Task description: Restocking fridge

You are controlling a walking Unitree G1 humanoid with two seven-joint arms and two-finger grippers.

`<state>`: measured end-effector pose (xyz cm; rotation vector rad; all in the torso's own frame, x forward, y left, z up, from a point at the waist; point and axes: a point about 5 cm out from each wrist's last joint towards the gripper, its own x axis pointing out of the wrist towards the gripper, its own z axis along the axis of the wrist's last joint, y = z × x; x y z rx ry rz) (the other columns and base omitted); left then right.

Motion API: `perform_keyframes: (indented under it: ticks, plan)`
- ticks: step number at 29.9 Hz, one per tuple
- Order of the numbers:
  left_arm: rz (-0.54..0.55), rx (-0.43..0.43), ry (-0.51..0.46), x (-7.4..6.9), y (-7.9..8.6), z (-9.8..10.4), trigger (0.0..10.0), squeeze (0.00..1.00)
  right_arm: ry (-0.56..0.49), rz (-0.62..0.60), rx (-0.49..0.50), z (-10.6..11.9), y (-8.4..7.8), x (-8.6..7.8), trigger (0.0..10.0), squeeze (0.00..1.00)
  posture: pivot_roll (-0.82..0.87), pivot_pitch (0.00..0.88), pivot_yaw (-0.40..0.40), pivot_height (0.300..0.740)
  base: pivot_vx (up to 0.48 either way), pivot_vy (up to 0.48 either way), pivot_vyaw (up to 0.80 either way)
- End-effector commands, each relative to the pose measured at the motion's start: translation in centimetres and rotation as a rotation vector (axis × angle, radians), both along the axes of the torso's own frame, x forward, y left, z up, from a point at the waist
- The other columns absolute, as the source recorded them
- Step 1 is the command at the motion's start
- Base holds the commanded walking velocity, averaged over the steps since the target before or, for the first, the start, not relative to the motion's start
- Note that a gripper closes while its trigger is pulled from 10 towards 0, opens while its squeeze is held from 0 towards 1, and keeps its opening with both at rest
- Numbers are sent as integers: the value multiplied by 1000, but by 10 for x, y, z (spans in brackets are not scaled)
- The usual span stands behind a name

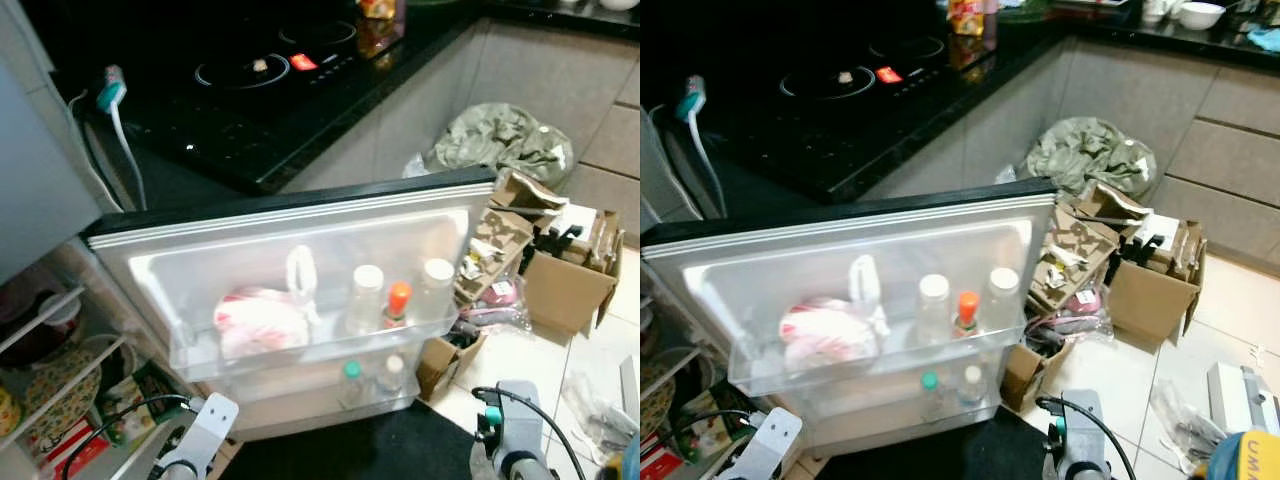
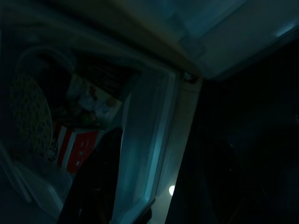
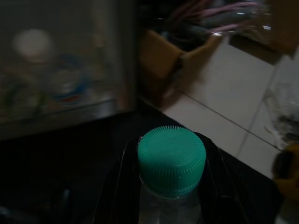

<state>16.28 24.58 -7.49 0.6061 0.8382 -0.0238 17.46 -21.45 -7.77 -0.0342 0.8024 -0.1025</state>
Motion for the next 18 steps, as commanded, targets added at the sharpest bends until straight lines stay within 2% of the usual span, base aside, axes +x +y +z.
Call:
perform_keyframes:
  ticks: [1,14,18]
  plan:
    - [14,2,16,-5,4,-1,10000,0,-18,5,-9,2,-1,2,10000,0,39,0,-14,740,0,300,0]
    - [15,5,22,-5,5,-1,10000,0,-17,3,-8,2,-1,2,10000,0,38,0,-13,740,0,304,0]
    - [11,8,21,-5,6,-1,10000,0,-17,3,-9,2,-1,2,10000,0,38,0,-14,740,0,0,0]
